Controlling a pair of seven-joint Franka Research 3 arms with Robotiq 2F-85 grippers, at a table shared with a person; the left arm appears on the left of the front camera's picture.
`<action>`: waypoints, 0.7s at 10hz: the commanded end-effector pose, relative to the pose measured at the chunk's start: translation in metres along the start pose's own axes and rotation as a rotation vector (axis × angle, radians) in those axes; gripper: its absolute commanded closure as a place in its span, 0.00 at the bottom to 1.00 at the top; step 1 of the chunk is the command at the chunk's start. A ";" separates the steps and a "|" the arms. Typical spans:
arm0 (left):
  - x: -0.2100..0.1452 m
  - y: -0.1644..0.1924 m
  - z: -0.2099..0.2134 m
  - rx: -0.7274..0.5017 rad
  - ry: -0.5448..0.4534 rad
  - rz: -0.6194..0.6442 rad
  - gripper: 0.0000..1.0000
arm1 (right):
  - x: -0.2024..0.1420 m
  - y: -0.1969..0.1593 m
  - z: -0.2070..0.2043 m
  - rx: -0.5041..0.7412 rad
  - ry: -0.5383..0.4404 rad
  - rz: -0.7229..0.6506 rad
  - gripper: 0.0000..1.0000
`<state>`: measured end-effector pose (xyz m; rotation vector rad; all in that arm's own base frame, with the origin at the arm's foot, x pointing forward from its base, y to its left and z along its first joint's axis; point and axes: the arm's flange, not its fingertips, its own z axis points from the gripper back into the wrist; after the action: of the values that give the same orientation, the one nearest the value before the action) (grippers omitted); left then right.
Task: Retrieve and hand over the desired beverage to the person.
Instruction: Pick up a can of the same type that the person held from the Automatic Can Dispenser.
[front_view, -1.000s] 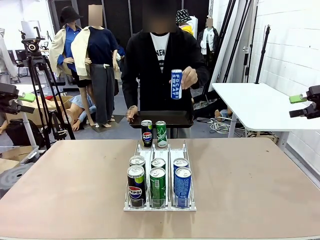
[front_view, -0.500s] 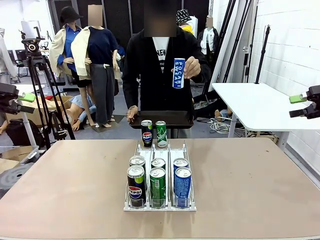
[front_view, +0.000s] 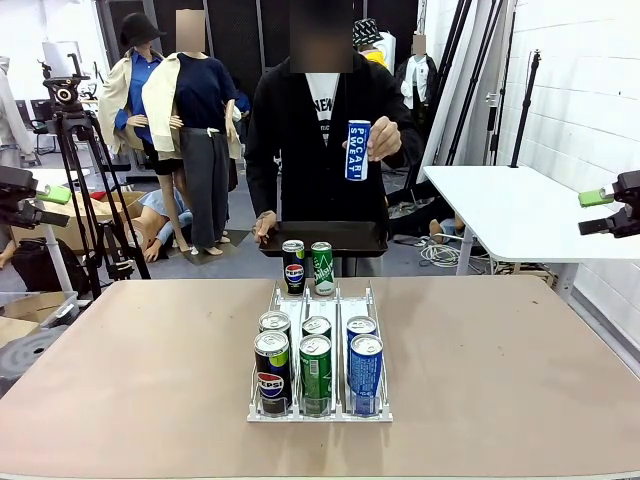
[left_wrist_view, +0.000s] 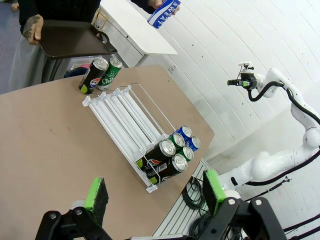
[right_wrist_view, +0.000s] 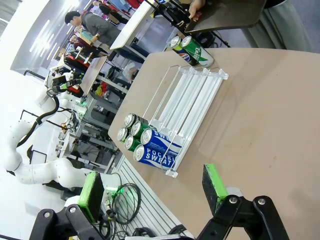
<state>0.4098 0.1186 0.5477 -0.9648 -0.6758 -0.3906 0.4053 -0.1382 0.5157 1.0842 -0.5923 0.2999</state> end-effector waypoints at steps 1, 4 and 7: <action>-0.001 -0.001 0.001 -0.012 -0.009 0.006 0.00 | 0.001 0.000 -0.001 -0.004 0.003 0.000 0.00; -0.001 -0.001 0.001 -0.012 -0.009 0.006 0.00 | 0.001 0.000 -0.001 -0.004 0.003 0.000 0.00; -0.001 -0.001 0.001 -0.012 -0.009 0.006 0.00 | 0.001 0.000 -0.001 -0.004 0.003 0.000 0.00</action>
<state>0.4098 0.1186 0.5477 -0.9648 -0.6758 -0.3905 0.4053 -0.1382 0.5156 1.0842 -0.5923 0.2999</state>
